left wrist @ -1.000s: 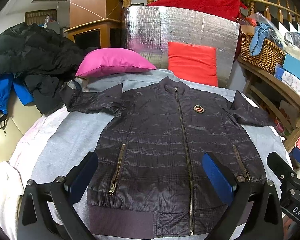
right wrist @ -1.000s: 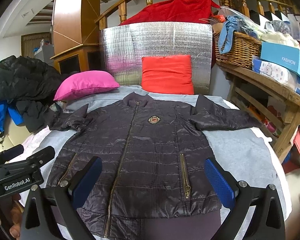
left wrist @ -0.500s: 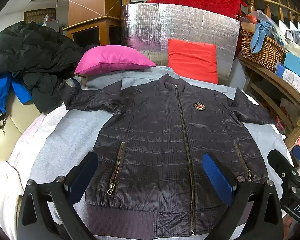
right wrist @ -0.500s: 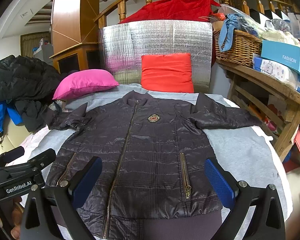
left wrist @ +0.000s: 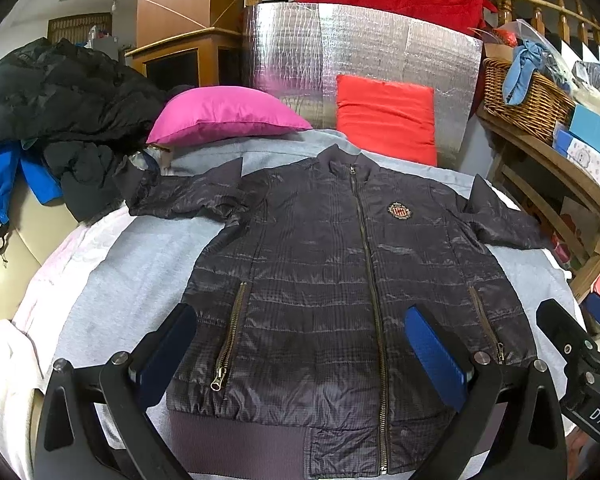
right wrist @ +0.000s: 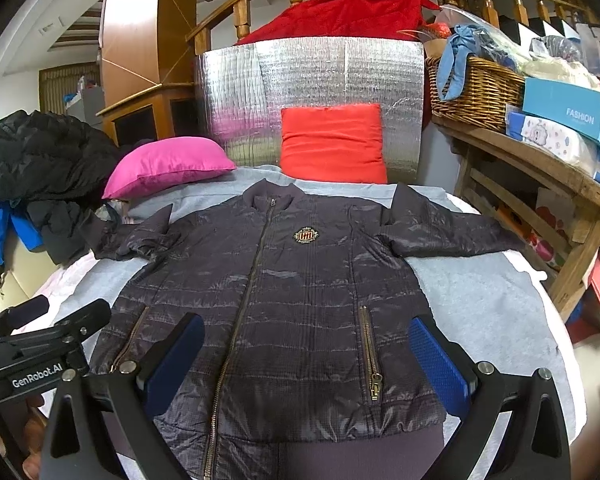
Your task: Fold large clothes
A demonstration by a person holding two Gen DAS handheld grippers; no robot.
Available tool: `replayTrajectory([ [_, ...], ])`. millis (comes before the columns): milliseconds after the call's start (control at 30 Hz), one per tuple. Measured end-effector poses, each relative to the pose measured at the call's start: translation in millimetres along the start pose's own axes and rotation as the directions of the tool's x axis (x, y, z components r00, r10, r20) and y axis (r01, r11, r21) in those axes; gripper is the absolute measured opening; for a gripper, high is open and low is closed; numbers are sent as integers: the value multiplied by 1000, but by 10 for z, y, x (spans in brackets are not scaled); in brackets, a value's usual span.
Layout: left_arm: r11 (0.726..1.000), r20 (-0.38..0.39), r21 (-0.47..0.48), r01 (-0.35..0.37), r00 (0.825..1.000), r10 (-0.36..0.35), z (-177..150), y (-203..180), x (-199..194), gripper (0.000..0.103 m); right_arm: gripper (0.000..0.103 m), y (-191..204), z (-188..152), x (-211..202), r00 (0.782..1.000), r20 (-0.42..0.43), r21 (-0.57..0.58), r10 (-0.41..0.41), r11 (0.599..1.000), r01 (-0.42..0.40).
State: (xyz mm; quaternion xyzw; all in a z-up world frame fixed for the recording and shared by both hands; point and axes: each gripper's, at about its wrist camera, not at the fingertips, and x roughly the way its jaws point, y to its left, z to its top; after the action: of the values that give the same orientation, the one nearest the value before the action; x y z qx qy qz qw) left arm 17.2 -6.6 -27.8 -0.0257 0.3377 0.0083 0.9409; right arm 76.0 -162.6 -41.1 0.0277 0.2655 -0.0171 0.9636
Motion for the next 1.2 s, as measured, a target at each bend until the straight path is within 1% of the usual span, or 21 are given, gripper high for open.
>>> replayTrajectory([
  [100, 1000, -2, 4, 3, 1000, -3, -11, -10, 17, 103, 103, -2, -2, -3, 1000, 7, -3, -2, 1000, 2],
  [233, 1000, -3, 4, 4, 1000, -4, -18, -3, 58, 103, 103, -21, -12, 62, 1000, -10, 3, -2, 1000, 2],
  [367, 1000, -27, 12, 2, 1000, -1, -26, -25, 166, 103, 103, -57, -47, 135, 1000, -27, 2, -4, 1000, 4],
  [467, 1000, -33, 14, 0, 999, 0, -48, -36, 232, 103, 103, -120, -68, 206, 999, -44, 12, 18, 1000, -18],
  [600, 1000, -54, 16, 4, 999, -3, -79, -44, 382, 103, 103, -362, -88, 348, 988, -69, 93, 136, 987, -130],
  [667, 1000, -70, 12, 3, 998, -2, -90, -40, 492, 103, 103, -528, -90, 447, 982, -82, 138, 173, 977, -161],
  [767, 1000, -89, 10, 6, 996, -5, -96, -38, 659, 103, 103, -838, -70, 622, 974, -94, 217, 205, 959, -181],
  [867, 1000, -100, 3, 5, 995, -5, -88, -26, 828, 103, 103, -1289, -1, 844, 973, -91, 316, 214, 932, -176],
  [933, 1000, -110, -4, 3, 994, -4, -79, -12, 965, 103, 103, -1651, 66, 1033, 974, -85, 391, 209, 906, -160],
  [1067, 1000, -120, -25, -4, 993, 1, -48, 19, 1191, 103, 103, -2454, 223, 1460, 981, -67, 551, 181, 827, -115],
  [1133, 999, -124, -39, -10, 992, 5, -28, 41, 1292, 103, 103, -2808, 317, 1687, 984, -50, 612, 171, 784, -105],
  [1167, 999, -127, -45, -11, 992, 5, -22, 52, 1328, 103, 103, -2931, 350, 1767, 985, -46, 632, 164, 769, -99],
  [1200, 999, -126, -49, -10, 992, 4, -16, 66, 1367, 103, 102, -3152, 396, 1927, 987, -43, 670, 152, 737, -85],
])
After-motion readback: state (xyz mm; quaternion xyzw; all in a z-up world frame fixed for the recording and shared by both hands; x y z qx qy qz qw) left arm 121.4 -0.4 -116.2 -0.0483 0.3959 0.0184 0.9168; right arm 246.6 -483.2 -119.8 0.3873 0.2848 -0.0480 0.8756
